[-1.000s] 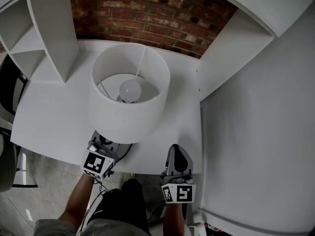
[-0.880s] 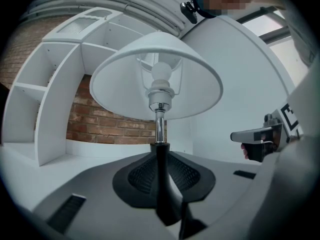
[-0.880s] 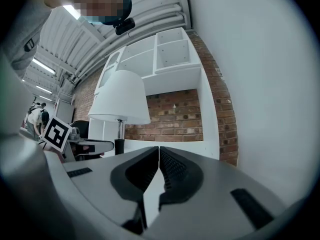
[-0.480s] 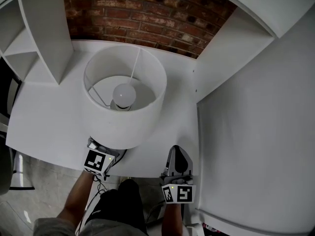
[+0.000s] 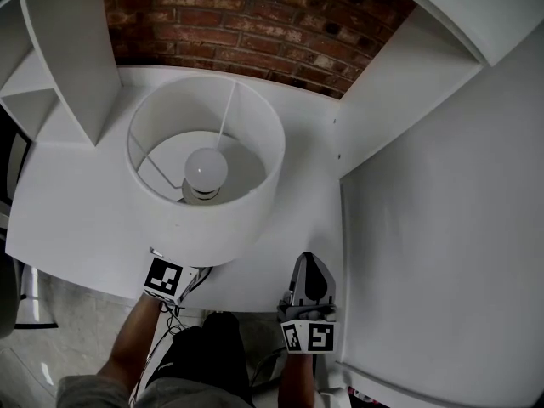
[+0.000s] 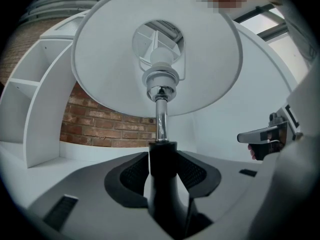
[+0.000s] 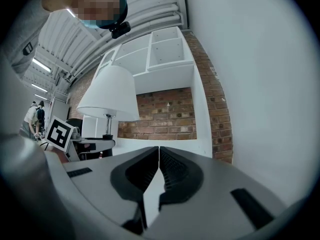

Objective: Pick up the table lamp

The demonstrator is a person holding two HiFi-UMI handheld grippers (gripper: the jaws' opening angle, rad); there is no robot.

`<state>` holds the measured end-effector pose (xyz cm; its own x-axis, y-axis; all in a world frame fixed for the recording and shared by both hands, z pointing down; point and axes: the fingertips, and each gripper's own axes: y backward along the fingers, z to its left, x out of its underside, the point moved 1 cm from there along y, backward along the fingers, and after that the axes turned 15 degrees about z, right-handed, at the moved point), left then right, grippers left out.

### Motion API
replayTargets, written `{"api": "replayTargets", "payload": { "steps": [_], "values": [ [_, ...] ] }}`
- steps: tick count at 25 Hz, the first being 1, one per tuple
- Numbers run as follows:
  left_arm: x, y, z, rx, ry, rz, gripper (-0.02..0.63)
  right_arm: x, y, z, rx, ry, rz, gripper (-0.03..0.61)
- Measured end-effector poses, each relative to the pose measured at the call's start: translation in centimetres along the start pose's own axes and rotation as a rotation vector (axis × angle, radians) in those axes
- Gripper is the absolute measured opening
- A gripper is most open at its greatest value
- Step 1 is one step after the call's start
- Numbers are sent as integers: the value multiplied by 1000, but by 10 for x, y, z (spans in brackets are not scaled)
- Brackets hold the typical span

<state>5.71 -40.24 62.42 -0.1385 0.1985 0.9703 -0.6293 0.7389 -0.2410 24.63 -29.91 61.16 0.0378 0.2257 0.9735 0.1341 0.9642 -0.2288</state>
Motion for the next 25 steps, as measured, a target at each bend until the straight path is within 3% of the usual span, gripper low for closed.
{"api": "replayTargets", "payload": {
  "steps": [3, 6, 8, 13, 19, 25],
  "values": [
    [4, -4, 0, 2, -47, 6, 158, 5, -3, -4, 2, -4, 6, 23],
    [17, -6, 0, 4, -207, 107, 158, 6, -5, -6, 3, -3, 8, 23],
    [23, -5, 1, 7, -222, 147, 156, 5, -5, -7, 5, -2, 6, 23],
    [25, -6, 1, 25, -202, 145, 152, 8, -4, -9, 7, -7, 8, 23],
    [3, -6, 1, 27, -18, -29, 149, 8, -3, -9, 3, -7, 1, 23],
    [3, 3, -2, 34, -35, 11, 149, 1, 0, -1, -15, -3, -15, 23]
  ]
}}
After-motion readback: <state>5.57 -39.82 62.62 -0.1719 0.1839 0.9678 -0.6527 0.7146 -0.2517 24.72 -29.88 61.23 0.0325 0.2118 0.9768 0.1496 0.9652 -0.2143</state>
